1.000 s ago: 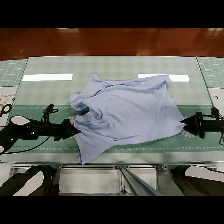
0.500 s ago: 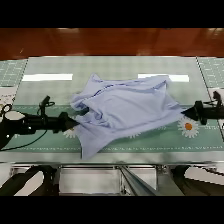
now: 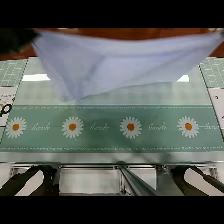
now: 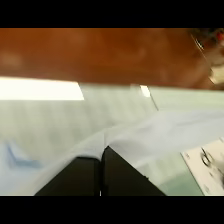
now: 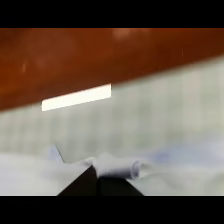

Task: Fold the shirts.

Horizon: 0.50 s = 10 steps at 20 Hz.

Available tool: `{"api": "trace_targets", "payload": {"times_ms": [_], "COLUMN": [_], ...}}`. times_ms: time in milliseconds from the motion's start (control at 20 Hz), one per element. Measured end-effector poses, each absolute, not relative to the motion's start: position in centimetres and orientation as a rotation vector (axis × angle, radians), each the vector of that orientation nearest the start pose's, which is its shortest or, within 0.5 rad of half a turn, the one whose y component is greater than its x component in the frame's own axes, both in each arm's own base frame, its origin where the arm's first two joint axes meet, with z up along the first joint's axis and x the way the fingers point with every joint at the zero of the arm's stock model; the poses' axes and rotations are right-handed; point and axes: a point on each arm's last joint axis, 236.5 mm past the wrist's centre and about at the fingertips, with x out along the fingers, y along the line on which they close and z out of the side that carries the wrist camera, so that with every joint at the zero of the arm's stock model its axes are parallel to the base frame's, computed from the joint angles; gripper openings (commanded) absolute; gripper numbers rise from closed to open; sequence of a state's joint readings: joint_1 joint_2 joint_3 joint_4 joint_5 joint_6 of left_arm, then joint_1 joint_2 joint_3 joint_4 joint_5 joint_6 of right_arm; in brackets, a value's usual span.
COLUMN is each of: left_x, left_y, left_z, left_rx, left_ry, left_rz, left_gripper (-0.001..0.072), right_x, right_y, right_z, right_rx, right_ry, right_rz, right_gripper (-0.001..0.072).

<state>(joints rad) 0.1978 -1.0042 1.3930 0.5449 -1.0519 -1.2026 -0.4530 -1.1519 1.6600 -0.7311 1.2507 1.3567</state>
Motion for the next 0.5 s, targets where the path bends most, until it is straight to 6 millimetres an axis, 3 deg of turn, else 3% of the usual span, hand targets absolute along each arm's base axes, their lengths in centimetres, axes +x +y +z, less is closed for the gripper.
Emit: {"api": "trace_targets", "payload": {"times_ms": [150, 250, 400, 500], "left_x": [37.2, 34.1, 28.3, 24.4], "left_y": [-8.1, -7.1, -6.2, -5.8], "left_z": [41.9, 47.0, 51.7, 52.9], "left_rx": [-0.359, -0.292, -0.19, -0.103], "left_ry": [0.206, 0.088, -0.039, -0.082], "left_rz": [-0.516, -0.468, -0.379, -0.285], "left_gripper": [0.0022, 0.0022, 0.0022, 0.0022], "right_x": [38.2, 34.8, 29.1, 25.5], "right_y": [-0.1, 0.7, 1.2, 1.2], "right_z": [40.3, 43.8, 46.8, 48.1], "right_rx": [0.347, 0.264, 0.148, 0.094], "right_ry": [0.366, 0.3, 0.238, 0.197], "right_rz": [0.29, 0.255, 0.16, 0.09], "right_gripper": [0.0019, 0.0019, 0.002, 0.002]}}
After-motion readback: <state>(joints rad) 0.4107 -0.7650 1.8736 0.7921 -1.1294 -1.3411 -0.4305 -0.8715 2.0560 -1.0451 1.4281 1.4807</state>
